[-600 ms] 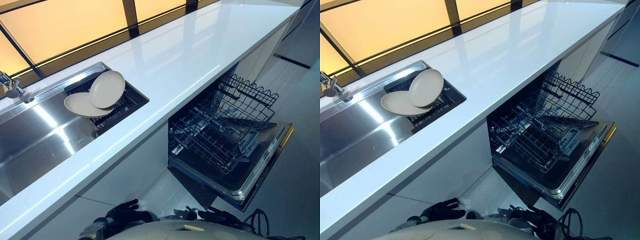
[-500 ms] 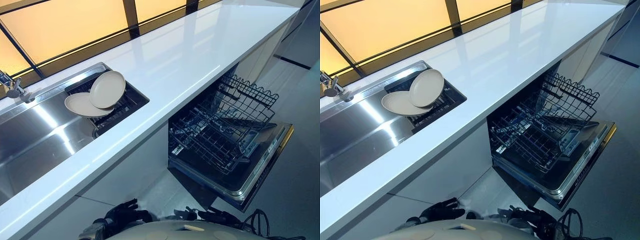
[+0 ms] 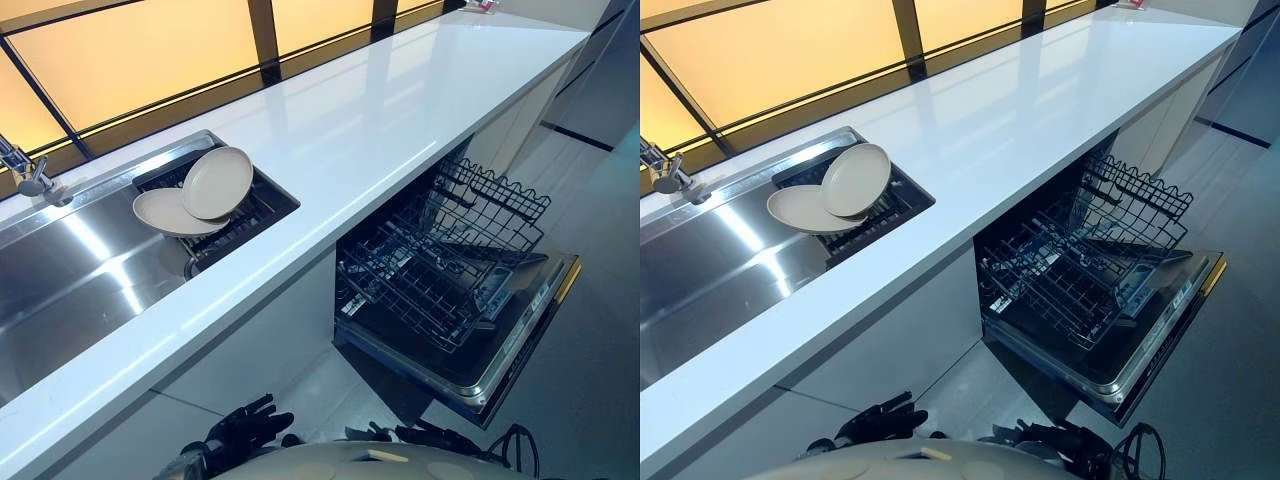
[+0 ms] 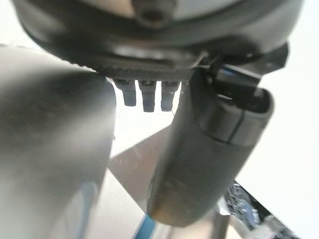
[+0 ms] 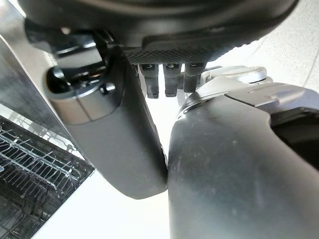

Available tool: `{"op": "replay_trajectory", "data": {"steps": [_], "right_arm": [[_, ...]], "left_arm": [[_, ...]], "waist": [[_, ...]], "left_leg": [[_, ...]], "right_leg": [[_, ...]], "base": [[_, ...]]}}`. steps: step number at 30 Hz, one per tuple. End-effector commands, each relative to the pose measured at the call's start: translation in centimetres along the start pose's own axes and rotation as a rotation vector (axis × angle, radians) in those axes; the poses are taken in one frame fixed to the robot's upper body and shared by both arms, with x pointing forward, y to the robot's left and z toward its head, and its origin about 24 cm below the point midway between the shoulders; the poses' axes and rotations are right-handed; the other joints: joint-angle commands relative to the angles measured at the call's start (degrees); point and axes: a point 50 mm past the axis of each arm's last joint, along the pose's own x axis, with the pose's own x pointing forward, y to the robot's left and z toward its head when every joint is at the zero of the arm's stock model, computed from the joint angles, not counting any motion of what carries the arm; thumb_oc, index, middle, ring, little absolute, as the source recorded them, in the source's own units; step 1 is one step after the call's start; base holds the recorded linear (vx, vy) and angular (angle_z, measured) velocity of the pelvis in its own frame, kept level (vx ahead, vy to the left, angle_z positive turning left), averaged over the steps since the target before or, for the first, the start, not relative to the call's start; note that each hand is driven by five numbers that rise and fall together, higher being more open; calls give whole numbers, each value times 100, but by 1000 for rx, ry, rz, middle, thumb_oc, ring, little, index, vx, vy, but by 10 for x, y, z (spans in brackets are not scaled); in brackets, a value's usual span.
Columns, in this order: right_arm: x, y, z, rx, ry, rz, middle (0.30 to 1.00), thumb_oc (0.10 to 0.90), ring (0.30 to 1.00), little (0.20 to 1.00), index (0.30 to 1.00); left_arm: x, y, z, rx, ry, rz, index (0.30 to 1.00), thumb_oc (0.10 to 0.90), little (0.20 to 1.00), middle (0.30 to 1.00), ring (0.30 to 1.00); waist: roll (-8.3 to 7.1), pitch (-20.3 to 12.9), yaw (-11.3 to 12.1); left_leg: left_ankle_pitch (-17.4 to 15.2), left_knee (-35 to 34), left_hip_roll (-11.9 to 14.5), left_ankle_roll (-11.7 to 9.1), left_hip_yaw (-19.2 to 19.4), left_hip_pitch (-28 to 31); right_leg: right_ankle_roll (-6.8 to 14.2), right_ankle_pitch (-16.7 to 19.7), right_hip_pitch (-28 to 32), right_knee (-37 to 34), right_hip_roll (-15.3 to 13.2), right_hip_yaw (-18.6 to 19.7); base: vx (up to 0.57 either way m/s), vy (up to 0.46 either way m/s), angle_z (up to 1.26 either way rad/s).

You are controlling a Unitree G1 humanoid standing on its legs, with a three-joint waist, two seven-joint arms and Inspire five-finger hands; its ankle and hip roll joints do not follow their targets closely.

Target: Pick up plates and place into dishwasher.

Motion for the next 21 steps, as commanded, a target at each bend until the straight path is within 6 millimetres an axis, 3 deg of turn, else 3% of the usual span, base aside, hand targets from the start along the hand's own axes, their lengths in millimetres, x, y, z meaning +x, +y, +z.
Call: {"op": "replay_trajectory", "data": {"steps": [1, 3, 8, 9, 11, 14, 15, 18, 21], "right_arm": [[1, 3, 17, -32, -9, 27, 900, 800, 900, 900, 900], [1, 2, 21, -33, -17, 27, 900, 800, 900, 900, 900], [-2, -5, 24, -56, -17, 36, 900, 800, 900, 900, 900], [-2, -4, 22, -55, -15, 39, 900, 800, 900, 900, 900], [-1, -4, 19, -51, -9, 40, 900, 800, 900, 900, 900], [0, 0, 10, -57, 12, 41, 900, 800, 900, 900, 900], [0, 0, 9, -57, 13, 41, 900, 800, 900, 900, 900], [4, 9, 2, -52, 24, 44, 900, 800, 900, 900, 900], [6, 15, 0, -70, 31, 50, 900, 800, 900, 900, 900]], "left_arm": [[19, -75, 66, 113, -190, -556, 900, 800, 900, 900, 900], [15, -89, 78, 177, -207, -698, 900, 800, 900, 900, 900], [-13, -155, 119, 352, -255, -1220, 900, 800, 900, 900, 900], [-28, -180, 132, 326, -299, -1390, 900, 800, 900, 900, 900], [-43, -203, 142, 267, -329, -1522, 900, 800, 900, 900, 900], [-79, -246, 159, 13, -396, -1834, 900, 800, 900, 900, 900], [-82, -248, 160, -8, -403, -1859, 900, 800, 900, 900, 900], [-120, -275, 184, -220, -540, -2077, 900, 800, 900, 900, 900], [-137, -280, 205, -277, -757, -2060, 900, 800, 900, 900, 900]], "waist": [[135, 232, 109], [166, 234, 118], [197, 207, 116], [182, 201, 116], [164, 187, 117], [122, 157, 69], [118, 157, 64], [69, 122, -30], [49, 116, -90]], "left_leg": [[-741, 252, -419, 240, -56, -104], [-681, 146, -398, 224, -93, -99], [-750, 221, -407, 254, -103, -120], [-799, 276, -420, 284, -86, -118], [-837, 285, -428, 314, -81, -88], [-843, 141, -402, 337, -81, 30], [-838, 115, -397, 337, -79, 48], [-817, 14, -331, 259, -113, 61], [-855, 14, -324, 254, -58, 105]], "right_leg": [[-135, -796, -163, 647, 482, 33], [-123, -786, -186, 639, 490, 27], [-97, -748, -231, 626, 468, 78], [-97, -741, -219, 623, 468, 118], [-101, -738, -196, 616, 481, 166], [-109, -743, -151, 607, 529, 261], [-108, -744, -144, 605, 533, 268], [-102, -756, -115, 578, 578, 281], [-110, -785, -123, 585, 568, 275]], "base": [[-59, 6, 7], [-31, 2, 9], [0, 0, 0], [0, 0, 0], [45, -18, -2], [66, -28, -1], [53, -33, -1], [34, -44, -4], [5, -7, -5]]}}
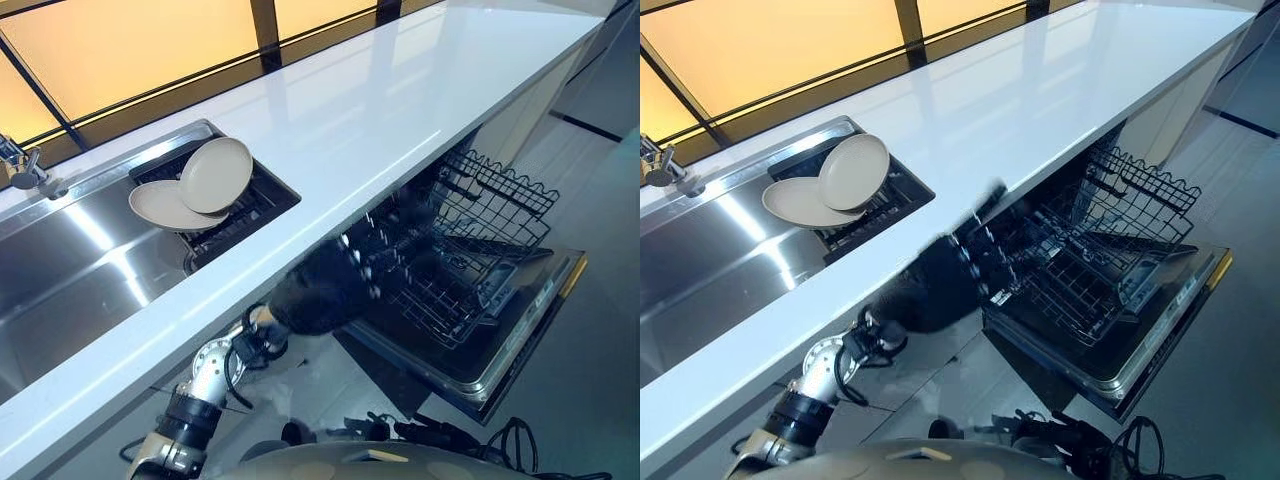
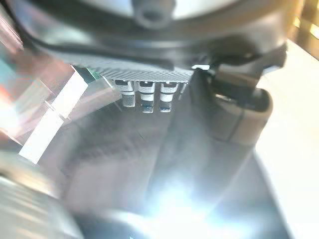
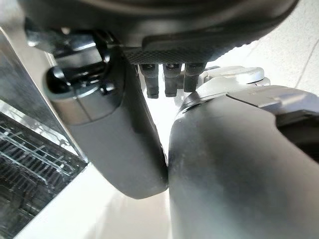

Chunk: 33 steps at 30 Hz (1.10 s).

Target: Pick up plates and place into dishwasher.

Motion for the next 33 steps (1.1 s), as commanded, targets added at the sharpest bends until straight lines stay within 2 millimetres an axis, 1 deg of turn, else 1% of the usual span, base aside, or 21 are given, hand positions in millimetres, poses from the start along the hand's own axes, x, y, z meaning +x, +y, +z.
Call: {"op": "replay_trajectory", "data": {"steps": [1, 2, 4, 5, 6, 7, 9, 10, 11, 12, 13, 15, 18, 19, 21, 22, 24, 26, 27, 28, 33], "right_arm": [[4, 10, -4, -11, 37, 26, 900, 800, 900, 900, 900], [5, 12, -4, -16, 37, 32, 900, 800, 900, 900, 900], [5, 13, -3, -11, 29, 32, 900, 800, 900, 900, 900], [5, 13, -3, -7, 26, 26, 900, 800, 900, 900, 900], [4, 12, -4, -4, 24, 22, 900, 800, 900, 900, 900], [4, 11, -4, -2, 23, 20, 900, 800, 900, 900, 900], [3, 8, -8, 8, 22, 9, 900, 800, 900, 900, 900], [2, 6, -13, 19, 24, 2, 900, 800, 900, 900, 900], [1, 5, -15, 22, 25, 1, 900, 800, 900, 900, 900], [1, 5, -17, 26, 25, 0, 900, 800, 900, 900, 900], [1, 4, -18, 29, 27, -1, 900, 800, 900, 900, 900], [0, 3, -21, 45, 26, -6, 900, 800, 900, 900, 900], [0, 3, -21, 41, 28, -7, 900, 800, 900, 900, 900], [0, 3, -20, 28, 31, -3, 900, 800, 900, 900, 900], [0, 4, -20, 12, 36, 7, 900, 800, 900, 900, 900], [1, 5, -18, 8, 38, 10, 900, 800, 900, 900, 900], [1, 6, -15, 1, 42, 7, 900, 800, 900, 900, 900], [1, 5, -15, -8, 51, 0, 900, 800, 900, 900, 900], [1, 5, -14, -9, 54, -3, 900, 800, 900, 900, 900], [1, 5, -14, -13, 57, -6, 900, 800, 900, 900, 900], [0, -1, -8, -2, 50, -42, 900, 800, 900, 900, 900]], "left_arm": [[48, -17, 29, 100, -242, -213, 900, 800, 900, 900, 900], [50, -20, 36, 182, -276, -186, 900, 800, 900, 900, 900], [44, -26, 56, 488, -343, -85, 900, 800, 900, 900, 900], [38, -32, 67, 681, -365, -6, 900, 800, 900, 900, 900], [34, -37, 76, 813, -384, 67, 900, 800, 900, 900, 900], [32, -39, 79, 883, -397, 106, 900, 800, 900, 900, 900], [20, -55, 97, 1204, -442, 287, 900, 800, 900, 900, 900], [13, -68, 109, 1457, -466, 426, 900, 800, 900, 900, 900], [12, -74, 111, 1572, -466, 464, 900, 800, 900, 900, 900], [11, -78, 114, 1622, -470, 490, 900, 800, 900, 900, 900], [12, -82, 116, 1715, -458, 535, 900, 800, 900, 900, 900], [16, -94, 128, 2017, -425, 658, 900, 800, 900, 900, 900], [17, -97, 136, 2251, -363, 756, 900, 800, 900, 900, 900], [17, -99, 144, 2388, -337, 819, 900, 800, 900, 900, 900], [15, -103, 157, 2561, -250, 903, 900, 800, 900, 900, 900], [12, -109, 170, 2648, -190, 962, 900, 800, 900, 900, 900], [9, -114, 184, 2730, -89, 1041, 900, 800, 900, 900, 900], [7, -121, 198, 2903, 49, 1111, 900, 800, 900, 900, 900], [7, -125, 205, -2903, -125, -1119, 900, 800, 900, 900, 900], [8, -128, 213, -2848, -217, -1119, 900, 800, 900, 900, 900], [21, -134, 237, -2729, -474, -1112, 900, 800, 900, 900, 900]], "waist": [[108, -20, -9], [106, -11, -13], [91, 31, 2], [89, 52, 28], [90, 62, 50], [90, 67, 58], [101, 65, 127], [118, 43, 178], [121, 8, 198], [126, -8, 211], [128, -29, 223], [136, -100, 270], [140, -134, 277], [138, -149, 287], [124, -162, 315], [122, -175, 341], [128, -183, 355], [156, -198, 364], [174, -211, 365], [200, -225, 358], [324, -247, 298]], "left_leg": [[-865, 39, -343, 280, -32, 146], [-891, 84, -353, 294, -7, 156], [-1004, 356, -409, 334, 10, 111], [-1047, 477, -440, 359, -5, 81], [-1065, 525, -456, 375, -21, 73], [-1071, 540, -462, 382, -28, 72], [-1072, 524, -493, 424, -95, 91], [-1032, 405, -498, 441, -168, 155], [-990, 345, -499, 443, -196, 141], [-953, 281, -492, 436, -216, 148], [-900, 203, -479, 419, -237, 159], [-771, 42, -454, 358, -332, 125], [-754, 49, -454, 333, -352, 104], [-767, 87, -464, 338, -345, 98], [-823, 240, -505, 362, -331, 53], [-872, 358, -539, 398, -329, 16], [-907, 413, -557, 422, -311, 5], [-879, 363, -555, 431, -301, 29], [-846, 291, -550, 428, -299, 53], [-793, 192, -538, 416, -299, 75], [-673, 43, -513, 329, -304, 66]], "right_leg": [[-116, -787, -99, 589, 523, 26], [-129, -801, -98, 606, 517, 36], [-166, -814, -92, 648, 500, 62], [-185, -815, -75, 658, 497, 74], [-198, -819, -59, 660, 498, 74], [-203, -820, -52, 660, 499, 73], [-212, -839, -3, 643, 503, 46], [-212, -885, 45, 644, 514, 6], [-210, -880, 29, 634, 517, -13], [-208, -889, 31, 634, 523, -28], [-206, -906, 30, 642, 525, -53], [-198, -940, 25, 641, 537, -139], [-198, -954, 5, 642, 529, -176], [-204, -969, -3, 655, 512, -193], [-226, -986, -7, 680, 480, -194], [-239, -994, -14, 706, 463, -188], [-238, -1007, -10, 726, 449, -188], [-224, -1009, -1, 737, 447, -197], [-213, -1010, 2, 736, 451, -206], [-194, -1008, 6, 731, 457, -218], [-128, -977, 2, 677, 461, -281]], "base": [[-2, 8, -6], [-9, 10, -5], [-19, 17, -5], [-13, 25, -3], [0, 0, 0], [0, 0, 0], [13, 18, 1], [25, 27, 4], [26, 15, 4], [13, 4, 8], [22, 3, 8], [22, 1, 10], [10, 9, 26], [11, 23, 16], [12, 24, 12], [17, 23, 5], [0, 0, 0], [17, 10, -1], [36, 16, -2], [35, 16, -3], [14, 24, 1]]}}
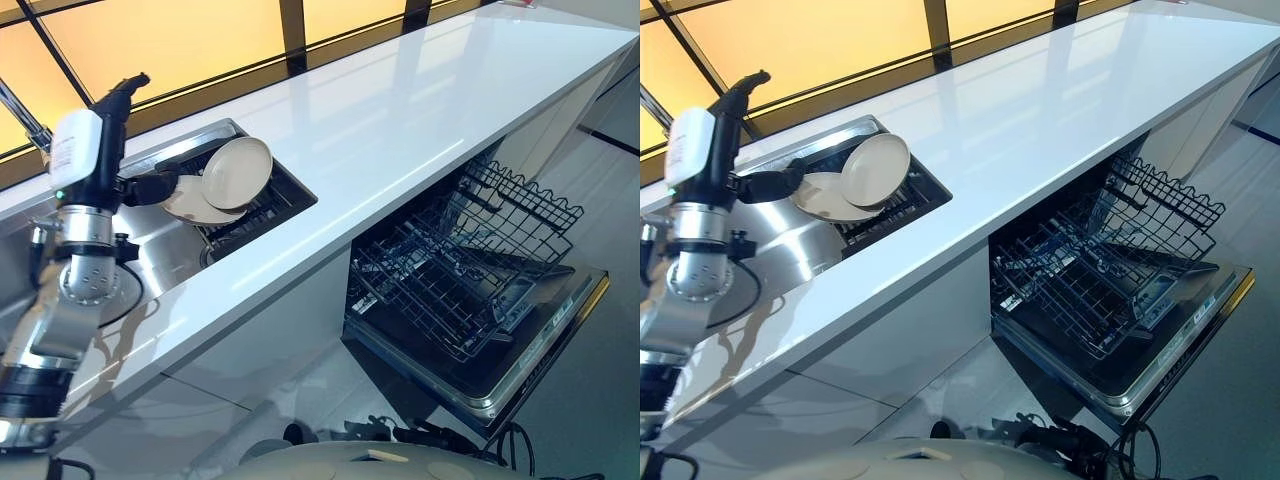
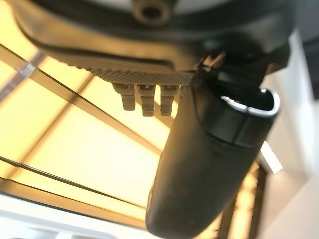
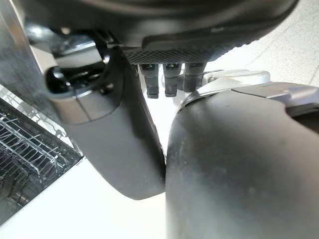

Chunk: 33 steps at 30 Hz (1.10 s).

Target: Pick up plates and place into dishwasher.

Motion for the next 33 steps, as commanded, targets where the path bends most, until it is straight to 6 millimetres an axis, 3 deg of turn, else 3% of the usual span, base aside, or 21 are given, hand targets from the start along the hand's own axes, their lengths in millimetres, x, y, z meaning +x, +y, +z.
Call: {"op": "replay_trajectory", "data": {"steps": [1, 7, 13, 18, 24, 33], "right_arm": [[1, 0, 7, -8, 24, -2, 900, 800, 900, 900, 900], [0, -3, 14, 8, 17, -9, 900, 800, 900, 900, 900], [-2, -8, 12, 31, 15, -22, 900, 800, 900, 900, 900], [-3, -13, 14, 45, 8, -36, 900, 800, 900, 900, 900], [-3, -13, 13, 63, 7, -36, 900, 800, 900, 900, 900], [-5, -16, 9, 92, -7, -42, 900, 800, 900, 900, 900]], "left_arm": [[48, 58, 32, 100, -138, 145, 900, 800, 900, 900, 900], [59, 51, 29, 100, -86, 32, 900, 800, 900, 900, 900], [67, 37, 21, 91, -1, -141, 900, 800, 900, 900, 900], [63, 13, 6, -209, 124, -218, 900, 800, 900, 900, 900], [57, -3, -6, -351, 213, -245, 900, 800, 900, 900, 900], [59, -12, -16, -301, 288, -266, 900, 800, 900, 900, 900]], "waist": [[226, -117, -81], [243, -43, -80], [330, -22, -180], [353, 50, -290], [331, 142, -336], [465, 238, -497]], "left_leg": [[-732, 78, -507, 361, 53, 84], [-921, 498, -601, 460, 94, -24], [-741, 86, -547, 428, 132, 137], [-805, 190, -552, 429, 252, 125], [-982, 533, -585, 495, 364, 45], [-734, 44, -530, 392, 329, 146]], "right_leg": [[-78, -929, -136, 677, 445, -129], [-75, -910, -168, 731, 382, -59], [10, -866, -160, 715, 435, -47], [56, -822, -235, 707, 422, 69], [56, -823, -265, 789, 386, 173], [129, -774, -306, 763, 415, 139]], "base": [[16, 39, 4], [14, 37, 2], [28, 22, -3], [14, 20, -1], [22, -4, -6], [40, -11, -4]]}}
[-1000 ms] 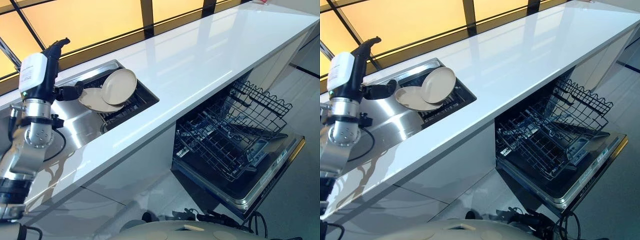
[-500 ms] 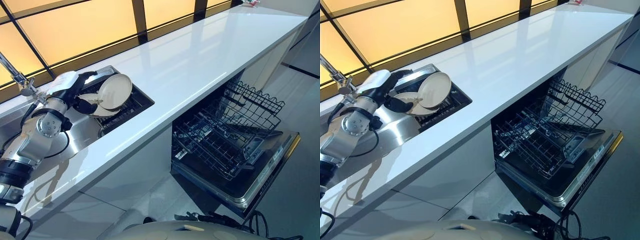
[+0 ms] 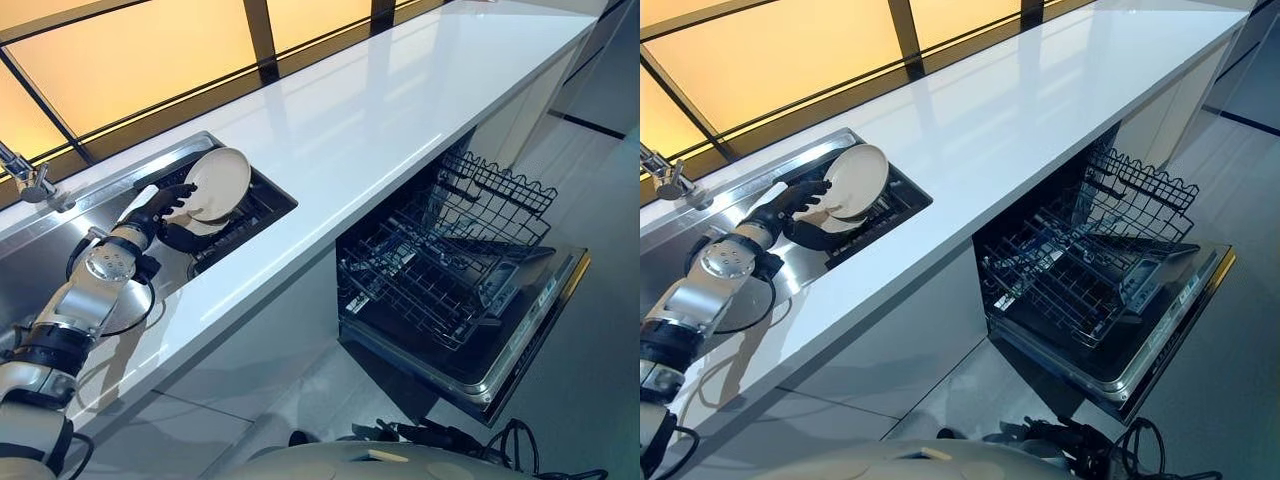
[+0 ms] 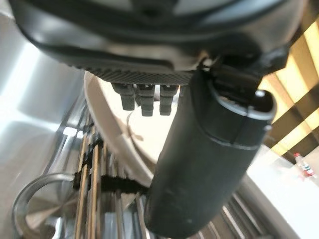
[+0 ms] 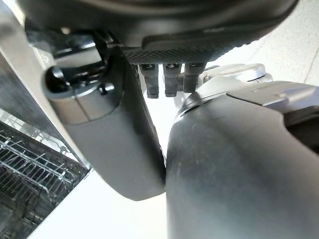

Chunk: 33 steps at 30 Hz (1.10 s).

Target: Pick up plates and place into dishwasher.

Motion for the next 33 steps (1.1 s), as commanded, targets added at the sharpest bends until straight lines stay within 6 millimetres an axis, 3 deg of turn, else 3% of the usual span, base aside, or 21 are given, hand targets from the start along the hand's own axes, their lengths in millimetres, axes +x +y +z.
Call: {"op": "replay_trajectory", "data": {"steps": [1, 11, 16, 19, 22, 24, 28, 33], "right_arm": [[-3, -10, 2, 50, -3, -21, 900, 800, 900, 900, 900], [-2, -4, 8, 45, -30, 0, 900, 800, 900, 900, 900], [-2, -1, 4, 38, -31, 7, 900, 800, 900, 900, 900], [-1, 4, 6, 37, -42, 16, 900, 800, 900, 900, 900], [0, 8, 7, 29, -45, 25, 900, 800, 900, 900, 900], [1, 15, 9, 45, -60, 34, 900, 800, 900, 900, 900], [0, 18, 10, 60, -71, 33, 900, 800, 900, 900, 900], [-1, 14, 11, 62, -75, 25, 900, 800, 900, 900, 900]], "left_arm": [[4, 85, 60, -8, -176, 326, 900, 800, 900, 900, 900], [-5, 111, 68, 130, -210, 535, 900, 800, 900, 900, 900], [-16, 122, 90, 230, -343, 718, 900, 800, 900, 900, 900], [-26, 123, 108, 118, -477, 766, 900, 800, 900, 900, 900], [-25, 115, 108, -40, -512, 682, 900, 800, 900, 900, 900], [-24, 97, 108, -151, -527, 508, 900, 800, 900, 900, 900], [-32, 76, 109, -218, -572, 266, 900, 800, 900, 900, 900], [-48, 74, 107, -232, -614, 149, 900, 800, 900, 900, 900]], "waist": [[274, 240, -97], [231, 460, -189], [232, 485, -265], [208, 508, -299], [172, 520, -297], [123, 559, -273], [73, 588, -224], [46, 558, -117]], "left_leg": [[-746, 65, -544, 398, 143, 117], [-901, 453, -565, 472, 287, -132], [-782, 228, -532, 433, 280, -80], [-773, 180, -511, 431, 274, -86], [-821, 258, -503, 452, 304, -125], [-835, 306, -490, 465, 300, -143], [-814, 297, -472, 465, 269, -126], [-799, 286, -476, 461, 213, -99]], "right_leg": [[136, -779, -272, 742, 393, -30], [89, -791, -472, 886, 374, 100], [97, -796, -491, 915, 404, 106], [96, -853, -552, 1000, 402, 132], [87, -898, -600, 1081, 400, 153], [82, -927, -624, 1157, 413, 155], [75, -933, -592, 1170, 434, 142], [61, -911, -480, 1062, 454, 106]], "base": [[0, 0, 0], [1, -34, -2], [23, -13, -1], [0, 0, 0], [-14, -9, -1], [-52, -30, -3], [-41, -13, -2], [-22, 5, -3]]}}
